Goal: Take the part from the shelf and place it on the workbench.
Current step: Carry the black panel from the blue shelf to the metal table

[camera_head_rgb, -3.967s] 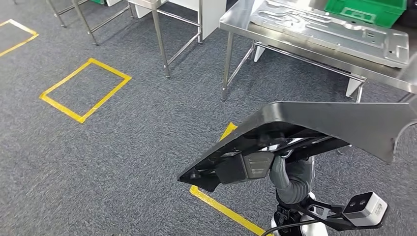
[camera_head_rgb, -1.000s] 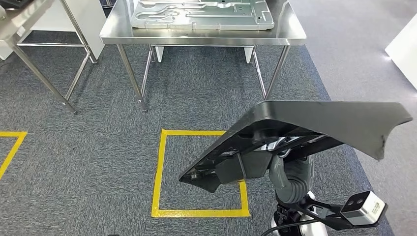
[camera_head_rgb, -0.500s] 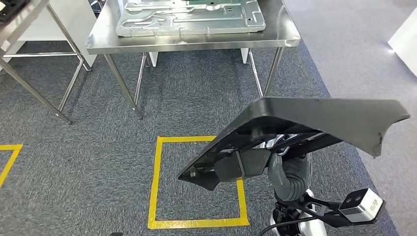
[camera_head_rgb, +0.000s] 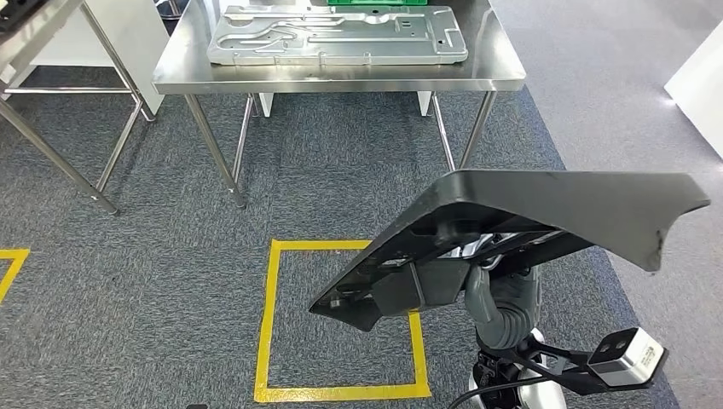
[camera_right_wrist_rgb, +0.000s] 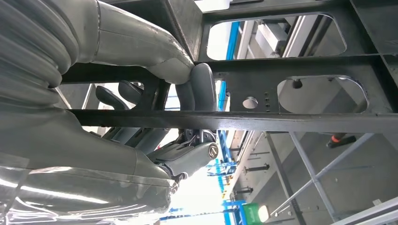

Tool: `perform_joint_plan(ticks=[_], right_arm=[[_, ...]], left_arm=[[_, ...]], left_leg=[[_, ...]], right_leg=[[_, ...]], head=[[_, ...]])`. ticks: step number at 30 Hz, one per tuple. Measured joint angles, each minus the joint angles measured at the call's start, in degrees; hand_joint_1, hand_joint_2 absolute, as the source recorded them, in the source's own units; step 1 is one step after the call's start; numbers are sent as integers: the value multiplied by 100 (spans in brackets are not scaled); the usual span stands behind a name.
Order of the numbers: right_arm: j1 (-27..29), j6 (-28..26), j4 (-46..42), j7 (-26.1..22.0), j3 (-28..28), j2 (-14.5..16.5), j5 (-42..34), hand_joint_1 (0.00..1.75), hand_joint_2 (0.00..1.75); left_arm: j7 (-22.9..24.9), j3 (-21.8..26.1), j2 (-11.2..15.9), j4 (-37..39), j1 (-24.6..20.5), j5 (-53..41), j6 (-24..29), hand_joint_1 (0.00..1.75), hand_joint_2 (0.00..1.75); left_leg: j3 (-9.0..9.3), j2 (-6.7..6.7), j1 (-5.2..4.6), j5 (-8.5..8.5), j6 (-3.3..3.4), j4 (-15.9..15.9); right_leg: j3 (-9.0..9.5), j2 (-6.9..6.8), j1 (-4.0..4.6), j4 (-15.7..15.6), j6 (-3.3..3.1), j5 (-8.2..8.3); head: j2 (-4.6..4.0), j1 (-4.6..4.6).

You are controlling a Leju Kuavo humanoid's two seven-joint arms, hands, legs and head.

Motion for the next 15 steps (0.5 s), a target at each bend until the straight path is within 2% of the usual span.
perform_joint_plan(ticks=[1, 2, 4, 5, 8, 9, 10, 11, 13, 14, 15], right_arm=[[-1, 0, 1, 0, 0, 0, 0, 175, 175], [-4, 1, 0, 0, 0, 0, 0, 175, 175], [-11, 2, -2, 0, 0, 2, 0, 175, 175], [-13, 2, -2, 0, 0, 3, 0, 175, 175], [-14, 2, -5, 1, 0, 6, 0, 175, 175], [-17, 2, -8, 0, 0, 8, 0, 175, 175], [-21, 2, -10, -1, 1, 9, 0, 175, 175], [-23, 2, -11, -2, 1, 11, 0, 175, 175], [-22, 2, -9, -2, 2, 11, 0, 175, 175], [-19, 2, -7, -1, 2, 11, 0, 175, 175], [-17, 2, -6, 0, 2, 11, 0, 175, 175]], left_arm=[[0, 1, -1, 0, 2, 0, -2, 0, 175], [0, 1, -1, 0, 1, 0, -5, 0, 175], [-1, 2, -1, 0, -3, 0, -13, 0, 175], [-1, 2, 0, 0, -4, 0, -17, 0, 175], [-2, 2, 3, 0, -11, 0, -23, 0, 175], [-2, 2, 3, 0, -14, 0, -25, 0, 175], [-2, 2, 4, 0, -17, 0, -26, 0, 175], [-2, 2, 4, 0, -16, -1, -27, 0, 175], [-2, 2, 3, 0, -8, -2, -31, 0, 175], [-2, 2, 3, 0, -1, -2, -32, 0, 175], [-2, 2, 4, 0, 6, -2, -33, 0, 175]], left_leg=[[19, -3, 4, -14, -13, 2], [43, -7, 8, -34, -34, 5], [71, -14, -7, -79, -101, 24], [73, -14, -16, -97, -139, 29], [89, -1, -8, -137, -247, 29], [67, 1, 3, -201, -274, 109], [-6, -1, 11, -317, -296, 294], [-152, -4, 18, -487, -311, 615], [-561, -5, 20, -808, -333, 1415], [-713, -5, 20, -853, -336, 1674], [-760, -5, 19, -773, -329, 1705]], right_leg=[[99, -11, -21, -235, 12, 186], [285, -28, -38, -631, 17, 416], [618, -51, -32, -1332, -2, 680], [693, -54, -19, -1505, -26, 711], [712, -33, -3, -1568, -136, 684], [735, -32, -10, -1588, -178, 683], [760, -36, -20, -1609, -217, 682], [782, -42, -17, -1620, -248, 673], [799, -42, 10, -1618, -291, 648], [809, -36, 26, -1616, -303, 635], [825, -27, 39, -1612, -309, 621]], head=[[0, 0], [0, 0], [0, -2], [0, -5], [0, -10], [0, -13], [0, -18], [0, -23], [0, -32], [0, -32], [0, -32]])
